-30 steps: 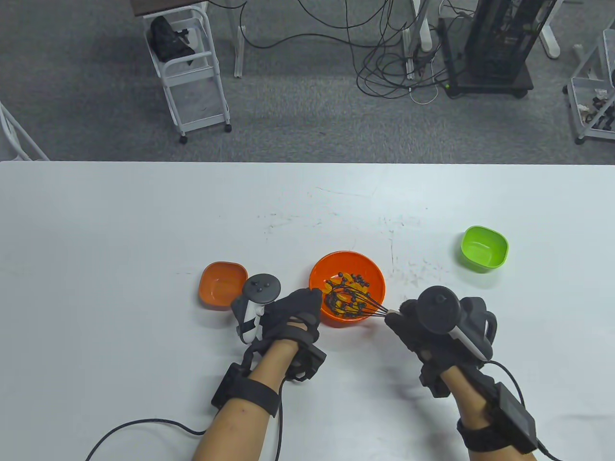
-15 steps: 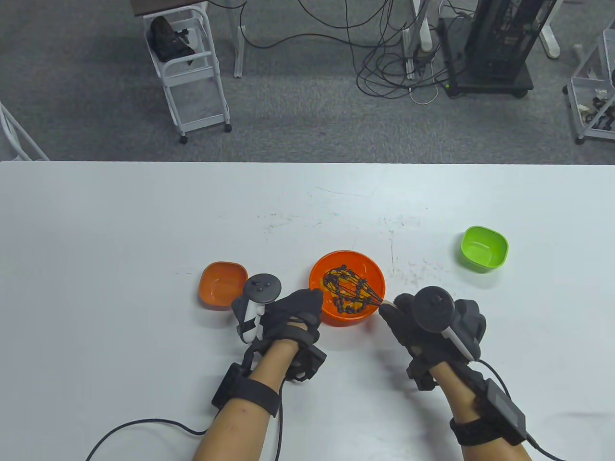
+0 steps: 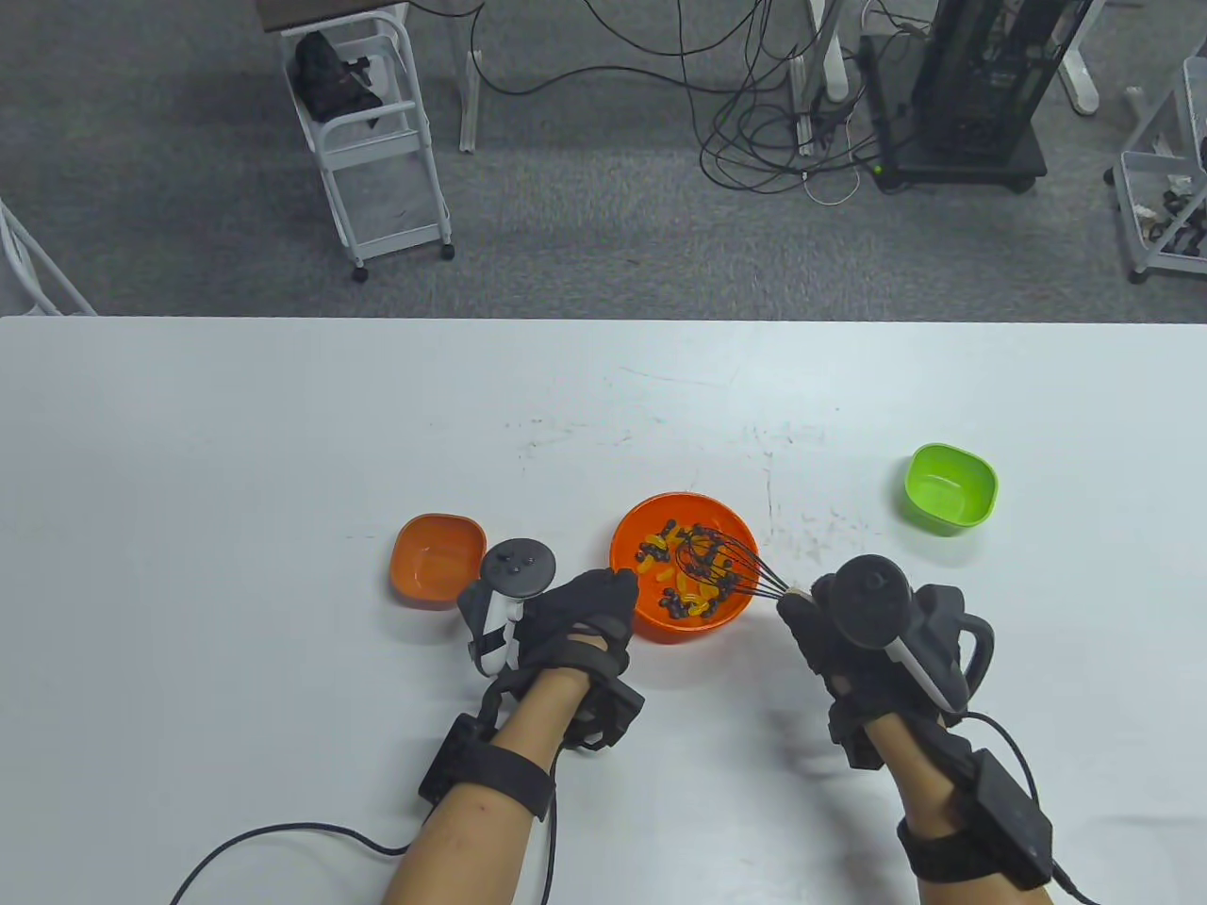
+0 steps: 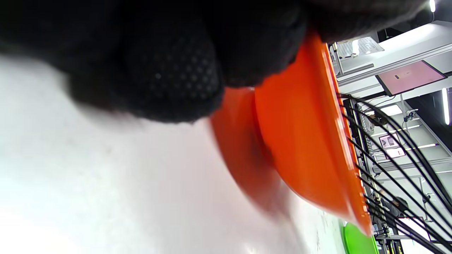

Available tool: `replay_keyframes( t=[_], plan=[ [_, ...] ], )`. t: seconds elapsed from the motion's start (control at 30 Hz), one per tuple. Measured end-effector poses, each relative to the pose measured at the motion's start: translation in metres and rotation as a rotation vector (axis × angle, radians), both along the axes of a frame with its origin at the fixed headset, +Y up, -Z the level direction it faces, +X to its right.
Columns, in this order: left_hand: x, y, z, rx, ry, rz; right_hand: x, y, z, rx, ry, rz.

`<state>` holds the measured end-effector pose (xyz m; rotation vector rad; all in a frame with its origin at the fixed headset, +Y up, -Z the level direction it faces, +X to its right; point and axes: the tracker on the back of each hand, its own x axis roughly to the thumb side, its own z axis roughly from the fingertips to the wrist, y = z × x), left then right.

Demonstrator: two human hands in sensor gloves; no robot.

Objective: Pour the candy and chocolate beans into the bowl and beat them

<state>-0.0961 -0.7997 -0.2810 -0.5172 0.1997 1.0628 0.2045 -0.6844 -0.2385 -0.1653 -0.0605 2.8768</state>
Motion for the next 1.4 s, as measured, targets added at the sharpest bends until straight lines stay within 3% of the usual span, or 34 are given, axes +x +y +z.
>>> replay_keyframes(
  t=[0.23,0.43,0.7,0.87,1.1,1.27,1.4],
  plan=[
    [-0.001,-0.001,0.0,-0.007,0.004,0.017,-0.008,-0.021,-0.007,-0.049,0.063,-0.155],
    [-0.003,-0.002,-0.001,-0.02,0.025,0.029,-0.006,-0.008,-0.002,-0.13,0.151,-0.154],
    [-0.001,-0.001,0.0,-0.01,0.013,0.019,0.008,0.012,0.006,-0.065,0.03,-0.037],
    [0.0,-0.001,-0.001,-0.009,-0.008,0.02,0.005,0.002,0.0,-0.033,-0.014,-0.031],
    [0.0,-0.001,-0.001,-0.008,-0.005,0.011,-0.01,-0.023,-0.006,-0.071,0.053,-0.18],
    [-0.002,-0.002,0.0,-0.018,0.023,0.027,-0.015,-0.009,0.001,-0.105,0.14,-0.142],
    [-0.002,-0.002,0.0,-0.021,0.022,0.033,-0.009,0.008,0.007,-0.074,0.105,-0.018]
  ],
)
